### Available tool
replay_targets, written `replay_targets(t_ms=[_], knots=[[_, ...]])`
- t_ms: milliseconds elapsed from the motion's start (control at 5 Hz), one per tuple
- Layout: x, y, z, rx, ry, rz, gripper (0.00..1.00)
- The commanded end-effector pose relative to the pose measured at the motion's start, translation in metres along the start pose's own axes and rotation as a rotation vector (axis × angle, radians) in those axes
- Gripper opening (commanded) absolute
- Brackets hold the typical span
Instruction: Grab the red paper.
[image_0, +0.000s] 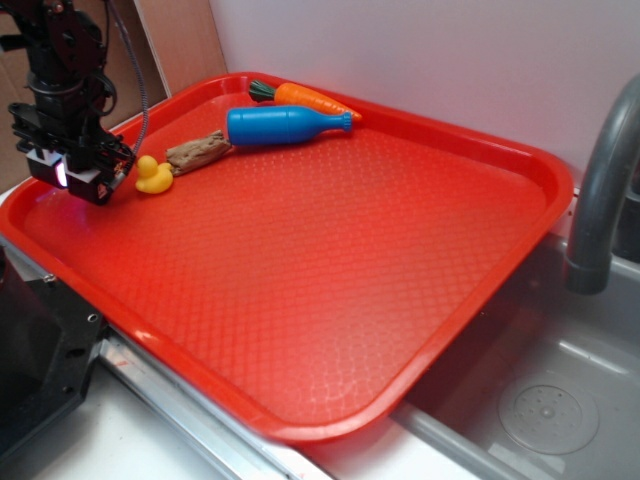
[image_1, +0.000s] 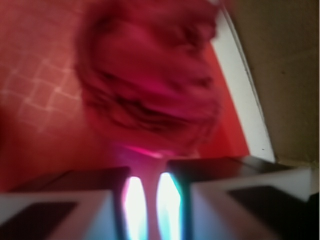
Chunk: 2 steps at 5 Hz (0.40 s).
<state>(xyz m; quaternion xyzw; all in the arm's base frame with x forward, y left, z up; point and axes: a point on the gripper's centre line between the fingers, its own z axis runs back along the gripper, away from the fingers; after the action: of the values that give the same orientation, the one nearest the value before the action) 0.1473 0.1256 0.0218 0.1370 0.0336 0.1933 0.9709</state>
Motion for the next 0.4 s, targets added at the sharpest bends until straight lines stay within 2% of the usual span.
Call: replay_targets(t_ms=[0,200], knots=[[-0.007,-0.029,0.111,-0.143,-0.2,-0.091,0.0],[-0.012,-0.033,0.166,-0.214,-0.207,-0.147,0.0]])
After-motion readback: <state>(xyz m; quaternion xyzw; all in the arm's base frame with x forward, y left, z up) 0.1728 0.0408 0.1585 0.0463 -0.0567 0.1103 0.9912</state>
